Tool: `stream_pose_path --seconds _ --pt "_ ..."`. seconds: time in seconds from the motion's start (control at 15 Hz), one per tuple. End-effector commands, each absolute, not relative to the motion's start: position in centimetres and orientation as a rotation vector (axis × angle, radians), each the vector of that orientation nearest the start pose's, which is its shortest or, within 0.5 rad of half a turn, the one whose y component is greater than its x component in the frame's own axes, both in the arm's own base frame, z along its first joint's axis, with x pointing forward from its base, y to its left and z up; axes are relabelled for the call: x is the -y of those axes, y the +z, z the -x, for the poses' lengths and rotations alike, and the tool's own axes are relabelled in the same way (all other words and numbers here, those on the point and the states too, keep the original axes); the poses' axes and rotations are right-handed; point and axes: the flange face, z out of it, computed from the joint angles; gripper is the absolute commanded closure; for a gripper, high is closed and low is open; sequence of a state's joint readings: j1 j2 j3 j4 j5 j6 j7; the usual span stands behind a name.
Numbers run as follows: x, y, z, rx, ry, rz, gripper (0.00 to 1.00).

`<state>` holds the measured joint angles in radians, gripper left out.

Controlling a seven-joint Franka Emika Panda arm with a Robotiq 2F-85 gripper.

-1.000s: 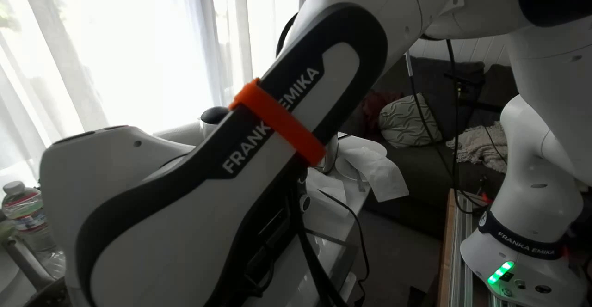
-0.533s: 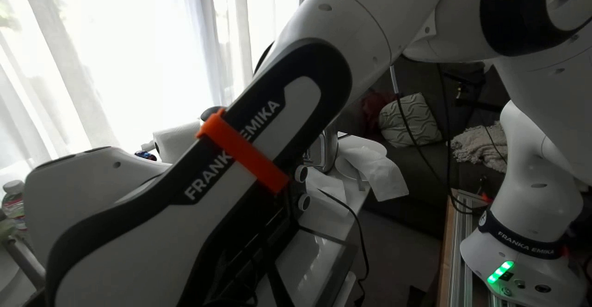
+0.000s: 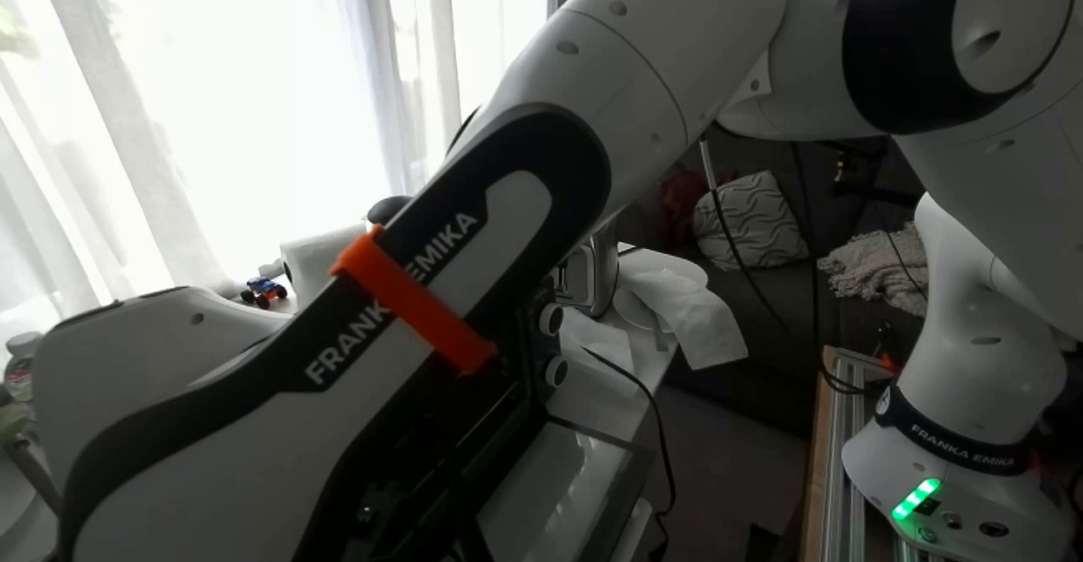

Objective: Open the microwave door and put the orange packet in the microwave

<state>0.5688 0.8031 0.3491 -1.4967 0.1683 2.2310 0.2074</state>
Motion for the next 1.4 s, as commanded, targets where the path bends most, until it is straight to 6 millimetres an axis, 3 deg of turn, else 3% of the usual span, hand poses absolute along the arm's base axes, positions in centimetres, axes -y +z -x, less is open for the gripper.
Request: stream_pose_path --seconds 0.0,0.2,0.73,1.33 --pt "-54.4 21.7 -46.7 0.712 0.335 2.725 0.82" --pt "-54.1 22.2 -46.6 0.708 0.318 2.734 1.0" --pt "-52.0 25.7 -45.7 0.606 0.36 2.738 1.0" --pt "-48.3 29.1 -42.2 0.393 0.706 2.773 1.0"
